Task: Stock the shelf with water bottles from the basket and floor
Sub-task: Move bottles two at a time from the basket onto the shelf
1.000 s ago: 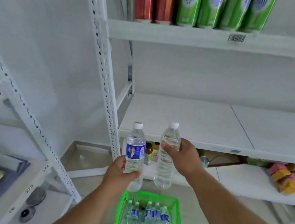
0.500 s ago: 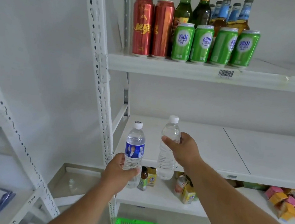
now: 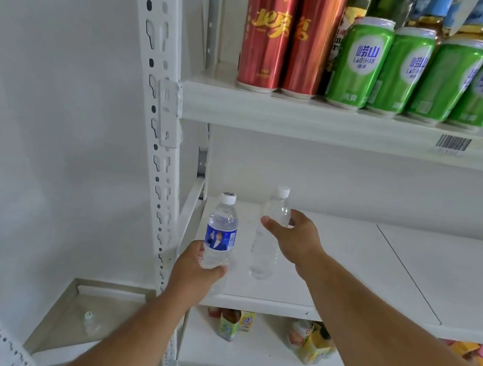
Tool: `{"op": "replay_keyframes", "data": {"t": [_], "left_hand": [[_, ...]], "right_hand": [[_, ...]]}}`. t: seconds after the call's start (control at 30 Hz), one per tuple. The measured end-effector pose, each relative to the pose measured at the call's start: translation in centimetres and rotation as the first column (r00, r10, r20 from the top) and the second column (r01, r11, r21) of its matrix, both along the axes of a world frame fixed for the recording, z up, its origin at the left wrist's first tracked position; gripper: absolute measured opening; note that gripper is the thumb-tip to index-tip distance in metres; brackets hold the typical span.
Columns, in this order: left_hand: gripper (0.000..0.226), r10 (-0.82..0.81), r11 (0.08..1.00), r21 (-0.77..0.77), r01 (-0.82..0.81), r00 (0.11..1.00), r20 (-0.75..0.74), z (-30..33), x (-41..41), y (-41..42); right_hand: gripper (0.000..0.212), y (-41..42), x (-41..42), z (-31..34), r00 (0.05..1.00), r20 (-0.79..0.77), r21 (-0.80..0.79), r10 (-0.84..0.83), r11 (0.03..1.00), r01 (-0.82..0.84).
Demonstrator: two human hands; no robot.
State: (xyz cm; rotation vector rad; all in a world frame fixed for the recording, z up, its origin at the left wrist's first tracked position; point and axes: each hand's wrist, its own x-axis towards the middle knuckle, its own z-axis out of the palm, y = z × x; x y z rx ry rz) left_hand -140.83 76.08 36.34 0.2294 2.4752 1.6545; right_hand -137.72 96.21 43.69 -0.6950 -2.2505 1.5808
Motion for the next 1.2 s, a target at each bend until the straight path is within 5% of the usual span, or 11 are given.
{"op": "replay_keyframes", "data": {"t": [1.2], "left_hand": [[0.045, 0.258, 0.966, 0.022, -0.257, 0.962, -0.094, -7.7, -23.3, 11.9]], "right_hand": [[0.056, 8.8, -24.7, -5.2, 0.978, 0.081, 0.194, 0.193, 0.959, -0.206]]}}
